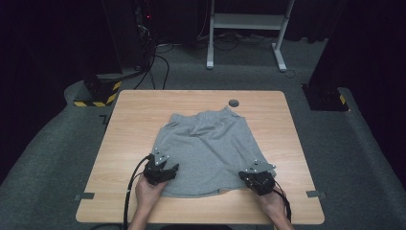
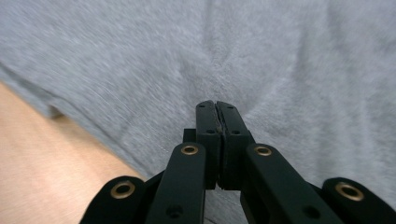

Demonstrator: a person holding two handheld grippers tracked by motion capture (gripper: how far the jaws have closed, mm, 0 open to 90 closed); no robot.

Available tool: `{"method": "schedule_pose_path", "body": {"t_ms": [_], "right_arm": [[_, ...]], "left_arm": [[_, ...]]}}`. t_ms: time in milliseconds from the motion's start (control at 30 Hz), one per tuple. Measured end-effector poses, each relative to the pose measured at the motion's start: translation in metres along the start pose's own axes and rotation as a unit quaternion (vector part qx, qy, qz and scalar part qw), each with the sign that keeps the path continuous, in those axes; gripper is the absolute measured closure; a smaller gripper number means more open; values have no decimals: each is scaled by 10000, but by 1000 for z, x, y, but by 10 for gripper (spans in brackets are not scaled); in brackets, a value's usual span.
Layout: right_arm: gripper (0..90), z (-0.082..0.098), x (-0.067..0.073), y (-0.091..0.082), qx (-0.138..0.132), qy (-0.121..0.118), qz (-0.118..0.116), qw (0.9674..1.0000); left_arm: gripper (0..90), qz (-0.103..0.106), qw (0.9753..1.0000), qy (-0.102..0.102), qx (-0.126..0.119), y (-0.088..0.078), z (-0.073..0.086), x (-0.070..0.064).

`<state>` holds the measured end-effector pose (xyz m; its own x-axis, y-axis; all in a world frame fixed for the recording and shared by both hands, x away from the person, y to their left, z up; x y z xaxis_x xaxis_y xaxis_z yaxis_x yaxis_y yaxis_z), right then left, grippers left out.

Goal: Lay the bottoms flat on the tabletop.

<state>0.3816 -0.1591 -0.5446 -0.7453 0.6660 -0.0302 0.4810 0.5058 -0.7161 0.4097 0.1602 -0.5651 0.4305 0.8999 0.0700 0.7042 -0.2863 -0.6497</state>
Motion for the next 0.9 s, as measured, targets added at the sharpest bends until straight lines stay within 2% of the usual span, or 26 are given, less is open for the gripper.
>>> {"method": "schedule_pose_path", "body": {"t_ms": [200,433,500,567,633,767,833,900], "right_arm": [[884,4,10,-14,-89,-80,23,9999],[873,16,18,-6,77,-108,-54,9999],[810,13,16,-6,-25,-144,38,9999],[774,6,10,-10,-170,-87,208,9996],[772,1,-4,-12,-253,61,367,9990],[753,5,-37,-9,-61,527,752,9958],[738,9,-46,-8,34,686,853,9940],[731,12,-48,-8,127,708,897,9934]], "left_arm": [[364,-4,10000,-5,-2,0,0,0],[363,-14,10000,5,-3,0,0,0],[363,-14,10000,5,-4,0,0,0],[363,-14,10000,5,-4,0,0,0],[363,-12,10000,-1,-2,0,0,0],[363,-14,10000,7,-2,0,0,0],[363,-14,10000,6,-3,0,0,0],[363,-15,10000,8,-4,0,0,0]]}}
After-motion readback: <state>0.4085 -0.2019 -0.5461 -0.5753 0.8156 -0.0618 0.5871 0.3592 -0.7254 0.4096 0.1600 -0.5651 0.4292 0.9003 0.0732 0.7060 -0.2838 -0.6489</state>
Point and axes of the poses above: each handheld gripper's, and its own axes: y roughly forward along the jaws, z roughly out of its underside, x roughly to its left, the point moved 6 cm from there along y, roughly forward along the jaws, and after that the axes turned 3 degrees about -z, right-handed, at the moved point
